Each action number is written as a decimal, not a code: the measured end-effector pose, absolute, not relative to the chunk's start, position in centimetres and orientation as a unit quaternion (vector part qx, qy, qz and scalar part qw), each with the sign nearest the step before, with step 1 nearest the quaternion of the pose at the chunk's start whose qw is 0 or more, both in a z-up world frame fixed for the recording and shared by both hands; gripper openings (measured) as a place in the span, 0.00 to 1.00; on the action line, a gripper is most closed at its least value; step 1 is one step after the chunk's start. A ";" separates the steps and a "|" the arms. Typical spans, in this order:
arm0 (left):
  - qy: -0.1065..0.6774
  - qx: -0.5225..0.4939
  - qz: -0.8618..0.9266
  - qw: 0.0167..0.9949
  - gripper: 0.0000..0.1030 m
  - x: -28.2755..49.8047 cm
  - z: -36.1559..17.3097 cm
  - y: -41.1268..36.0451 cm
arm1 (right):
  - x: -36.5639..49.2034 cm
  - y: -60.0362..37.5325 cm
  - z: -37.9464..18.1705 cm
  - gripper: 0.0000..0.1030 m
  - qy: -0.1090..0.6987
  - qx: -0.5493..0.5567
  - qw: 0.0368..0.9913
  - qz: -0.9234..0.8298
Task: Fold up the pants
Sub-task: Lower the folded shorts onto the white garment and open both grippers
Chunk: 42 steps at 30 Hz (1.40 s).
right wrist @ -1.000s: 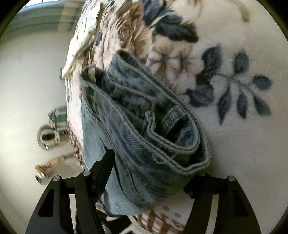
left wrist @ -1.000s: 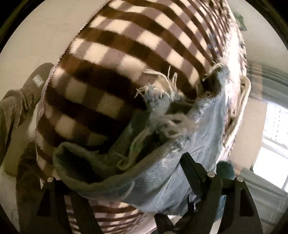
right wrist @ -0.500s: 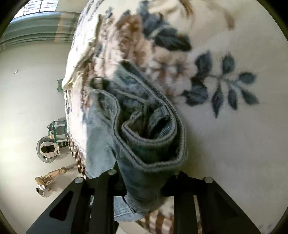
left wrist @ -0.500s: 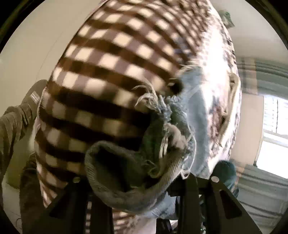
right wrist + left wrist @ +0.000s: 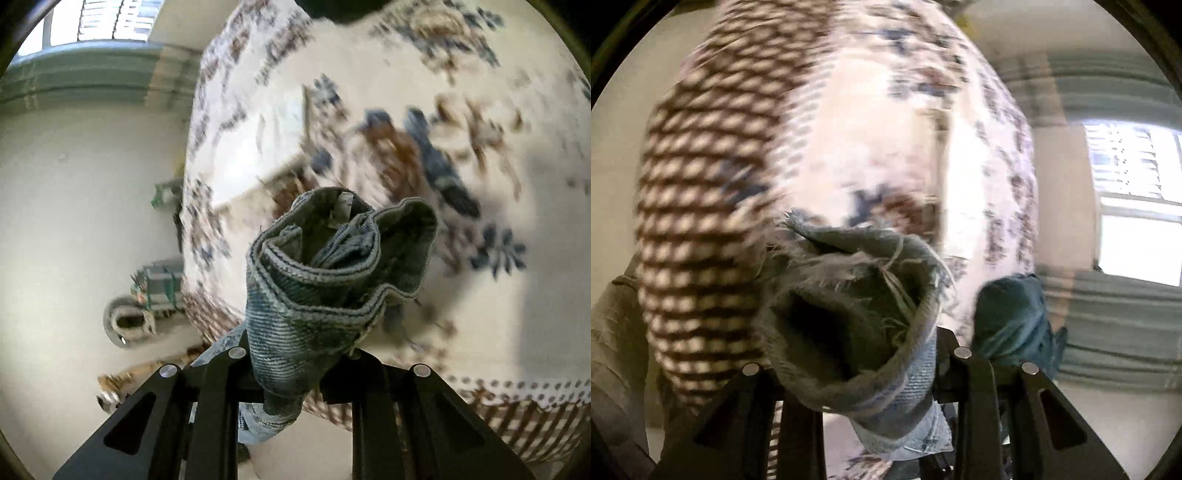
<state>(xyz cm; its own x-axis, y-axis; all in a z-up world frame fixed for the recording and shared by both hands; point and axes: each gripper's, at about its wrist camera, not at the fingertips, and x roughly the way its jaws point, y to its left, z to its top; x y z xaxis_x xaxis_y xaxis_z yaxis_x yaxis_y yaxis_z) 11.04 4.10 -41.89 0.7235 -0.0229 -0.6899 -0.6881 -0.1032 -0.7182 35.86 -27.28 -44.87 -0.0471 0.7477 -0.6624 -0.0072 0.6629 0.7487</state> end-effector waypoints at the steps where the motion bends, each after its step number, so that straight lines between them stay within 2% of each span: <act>1: 0.258 -0.689 0.262 0.625 0.26 12.1 -41.0 5.1 | 36.7 -26.5 -43.8 0.19 0.651 0.287 0.636 0.298; 8: 0.257 -0.680 0.182 0.662 0.26 23.0 -37.2 14.9 | 44.1 -19.1 -37.8 0.19 0.576 0.346 0.688 0.275; 12: 0.268 -0.661 0.122 0.690 0.26 32.4 -36.3 22.7 | 49.4 -13.0 -37.3 0.19 0.531 0.380 0.714 0.253; 17: 0.290 -0.623 0.082 0.722 0.26 42.2 -38.7 30.3 | 54.7 -5.7 -42.1 0.19 0.495 0.410 0.731 0.230; 21: 0.341 -0.594 0.074 0.725 0.26 47.2 -46.4 35.2 | 55.8 -1.3 -51.0 0.19 0.509 0.407 0.729 0.211; 24: 0.394 -0.593 0.093 0.696 0.26 47.4 -53.0 37.2 | 54.7 0.5 -56.6 0.19 0.535 0.394 0.721 0.198; 27: 0.421 -0.593 0.101 0.679 0.26 45.7 -57.8 37.4 | 53.4 0.8 -59.0 0.19 0.542 0.390 0.719 0.192; 32: 0.422 -0.563 0.076 0.706 0.26 44.3 -57.1 35.9 | 52.5 0.3 -59.9 0.19 0.548 0.379 0.723 0.182; 37: 0.440 -0.538 0.067 0.715 0.29 43.2 -56.3 36.0 | 52.4 -0.4 -60.5 0.25 0.568 0.379 0.710 0.171; 40: 0.456 -0.524 0.060 0.717 0.31 43.0 -55.9 36.6 | 51.8 -0.9 -60.4 0.35 0.583 0.364 0.710 0.154; 41: 0.462 -0.516 0.059 0.719 0.32 43.0 -55.5 36.4 | 51.5 -1.2 -60.3 0.44 0.589 0.356 0.711 0.146; 42: 0.469 -0.506 0.059 0.722 0.35 43.0 -55.1 36.3 | 51.4 -1.4 -60.1 0.48 0.594 0.347 0.713 0.136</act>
